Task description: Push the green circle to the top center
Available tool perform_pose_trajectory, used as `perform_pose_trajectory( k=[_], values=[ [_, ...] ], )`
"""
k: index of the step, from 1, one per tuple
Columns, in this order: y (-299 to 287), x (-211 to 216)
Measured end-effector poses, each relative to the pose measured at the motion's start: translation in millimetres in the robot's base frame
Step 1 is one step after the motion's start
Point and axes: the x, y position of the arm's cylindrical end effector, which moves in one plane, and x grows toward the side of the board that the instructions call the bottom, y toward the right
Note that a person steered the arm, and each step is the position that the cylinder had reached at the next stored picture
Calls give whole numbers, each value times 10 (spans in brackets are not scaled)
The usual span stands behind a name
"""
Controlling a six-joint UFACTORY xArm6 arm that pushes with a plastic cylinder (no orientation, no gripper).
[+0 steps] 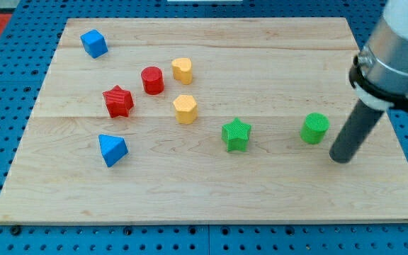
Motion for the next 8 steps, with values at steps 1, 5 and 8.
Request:
perform_pose_trajectory(
  k=[1, 5, 8],
  values=[
    [-343, -293],
    [-479, -433],
    [-492, -350]
  ],
)
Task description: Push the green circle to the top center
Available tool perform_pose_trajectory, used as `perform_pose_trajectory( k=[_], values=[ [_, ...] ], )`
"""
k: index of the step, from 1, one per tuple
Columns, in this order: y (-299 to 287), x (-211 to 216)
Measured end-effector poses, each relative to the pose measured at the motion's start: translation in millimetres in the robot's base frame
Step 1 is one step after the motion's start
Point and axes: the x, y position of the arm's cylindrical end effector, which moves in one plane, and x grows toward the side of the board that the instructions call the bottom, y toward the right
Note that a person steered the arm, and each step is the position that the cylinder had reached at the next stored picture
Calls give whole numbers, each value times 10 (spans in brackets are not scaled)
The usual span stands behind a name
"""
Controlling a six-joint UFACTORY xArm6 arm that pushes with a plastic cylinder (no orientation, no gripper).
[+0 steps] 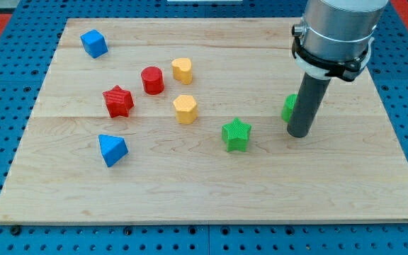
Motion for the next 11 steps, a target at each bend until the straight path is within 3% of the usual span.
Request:
perform_pose_trajectory(
  k=[2, 3, 5, 6, 7, 8, 10, 11],
  values=[
    [-16, 60],
    [276, -56],
    [-1145, -1162],
    [-1179, -1177],
    [-1162, -670],
    [-530, -691],
    [-924, -1568],
    [-720, -1518]
  ],
)
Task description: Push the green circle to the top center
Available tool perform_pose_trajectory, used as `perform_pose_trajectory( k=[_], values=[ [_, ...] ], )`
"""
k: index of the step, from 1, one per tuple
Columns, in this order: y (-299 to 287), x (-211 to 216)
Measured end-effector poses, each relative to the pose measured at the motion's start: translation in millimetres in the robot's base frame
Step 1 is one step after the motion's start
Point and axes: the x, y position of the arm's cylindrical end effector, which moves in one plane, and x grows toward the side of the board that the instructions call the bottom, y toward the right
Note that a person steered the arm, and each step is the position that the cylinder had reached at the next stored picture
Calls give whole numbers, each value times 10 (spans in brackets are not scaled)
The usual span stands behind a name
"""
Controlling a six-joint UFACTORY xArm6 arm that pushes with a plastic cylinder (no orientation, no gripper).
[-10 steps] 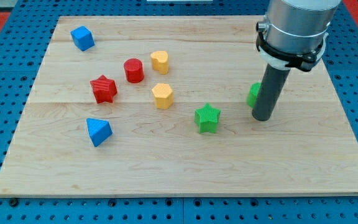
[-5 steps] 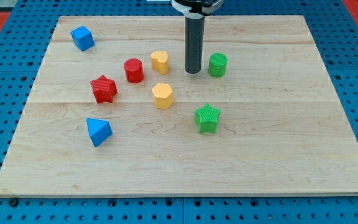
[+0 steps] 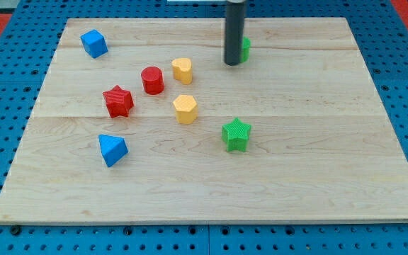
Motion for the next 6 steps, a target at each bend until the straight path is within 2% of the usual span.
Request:
perform_pose_trajectory(
  k=[1, 2, 3, 4, 5, 6],
  values=[
    [287, -59],
    [304, -333],
    [-518, -391],
    [-610, -234],
    [-1186, -152],
    [-1097, -220]
  ],
)
